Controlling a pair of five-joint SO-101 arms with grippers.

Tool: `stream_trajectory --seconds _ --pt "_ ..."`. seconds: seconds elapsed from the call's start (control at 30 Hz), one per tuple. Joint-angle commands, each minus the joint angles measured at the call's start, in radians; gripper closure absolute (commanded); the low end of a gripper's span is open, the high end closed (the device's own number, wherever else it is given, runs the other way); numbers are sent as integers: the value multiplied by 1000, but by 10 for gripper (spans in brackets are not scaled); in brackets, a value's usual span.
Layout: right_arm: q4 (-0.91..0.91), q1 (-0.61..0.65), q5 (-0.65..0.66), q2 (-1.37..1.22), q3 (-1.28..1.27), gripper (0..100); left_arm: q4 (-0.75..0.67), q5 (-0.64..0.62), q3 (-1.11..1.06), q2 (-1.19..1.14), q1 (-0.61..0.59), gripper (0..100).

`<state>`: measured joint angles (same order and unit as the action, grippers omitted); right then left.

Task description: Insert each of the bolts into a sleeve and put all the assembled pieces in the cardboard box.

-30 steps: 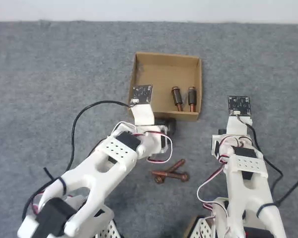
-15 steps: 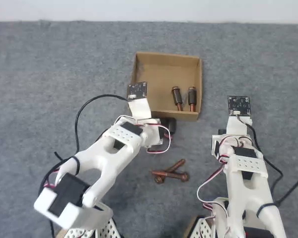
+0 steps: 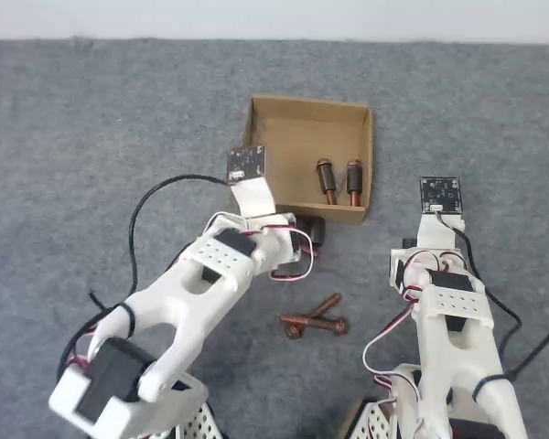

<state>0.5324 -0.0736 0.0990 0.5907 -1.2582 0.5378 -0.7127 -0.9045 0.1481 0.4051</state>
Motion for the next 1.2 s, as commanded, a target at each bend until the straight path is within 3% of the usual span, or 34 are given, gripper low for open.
stream_trajectory --seconds 0.0,0.3,0.63,0.87,1.17 --pt "-8 -4 15 44 5 992 -101 -12 -19 37 2 917" --pt "-8 -4 15 44 5 992 -69 -64 90 -129 0 916" --pt "-8 -4 15 44 5 992 -21 -68 117 -150 0 915" --pt "-8 -4 17 44 5 992 51 -141 125 -149 8 779" --pt "-10 -4 17 44 5 992 44 -135 125 -153 -49 927"
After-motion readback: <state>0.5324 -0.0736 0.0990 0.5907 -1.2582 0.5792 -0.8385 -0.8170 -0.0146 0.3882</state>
